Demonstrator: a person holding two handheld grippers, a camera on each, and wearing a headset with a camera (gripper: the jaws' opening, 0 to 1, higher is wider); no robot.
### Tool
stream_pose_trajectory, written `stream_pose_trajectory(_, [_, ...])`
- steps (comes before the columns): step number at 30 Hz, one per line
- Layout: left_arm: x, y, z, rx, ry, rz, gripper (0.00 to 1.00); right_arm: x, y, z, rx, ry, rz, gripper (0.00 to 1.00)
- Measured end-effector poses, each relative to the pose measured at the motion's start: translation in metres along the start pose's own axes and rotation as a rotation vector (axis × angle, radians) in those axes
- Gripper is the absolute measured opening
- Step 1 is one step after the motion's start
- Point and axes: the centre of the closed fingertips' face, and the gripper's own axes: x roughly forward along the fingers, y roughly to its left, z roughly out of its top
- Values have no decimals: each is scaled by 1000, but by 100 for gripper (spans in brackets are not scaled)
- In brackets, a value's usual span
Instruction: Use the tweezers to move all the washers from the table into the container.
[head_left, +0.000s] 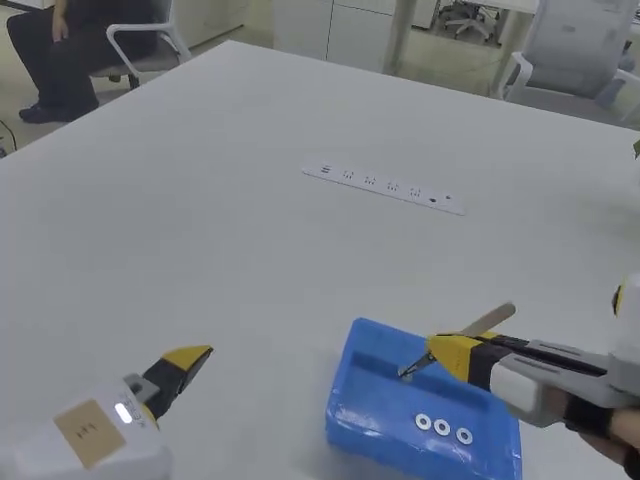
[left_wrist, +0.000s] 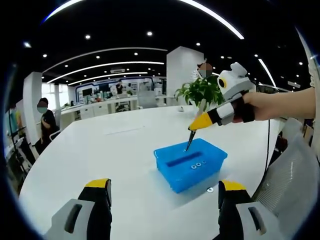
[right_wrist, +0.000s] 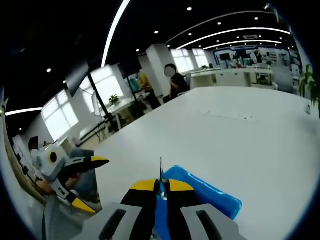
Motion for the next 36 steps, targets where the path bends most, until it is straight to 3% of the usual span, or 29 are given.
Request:
stream_pose_trajectory(3, [1, -1, -1, 1, 5, -5, 90, 6, -1, -5, 19, 10, 15, 3])
stream_pose_trajectory(8, [1, -1, -1, 4, 11, -3, 90, 16, -8, -25, -20, 98, -2, 3])
stream_pose_trajectory(10, [1, 0, -1, 1, 8, 1, 90, 19, -10, -29, -13, 110, -4, 3])
stream_pose_trajectory(13, [1, -2, 4, -16, -20, -10, 93, 20, -17, -35, -62, 144, -36, 3])
stream_pose_trajectory(22, [1, -1, 5, -24, -23, -2, 93, 25, -22, -49, -121, 207, -43, 3])
stream_pose_trajectory(29, [1, -1, 7, -29, -34, -5, 93, 27, -20, -54, -219, 239, -41, 3])
stream_pose_trajectory(36, [1, 0, 7, -31, -33, -1, 93, 24, -15, -47, -242, 200, -26, 4])
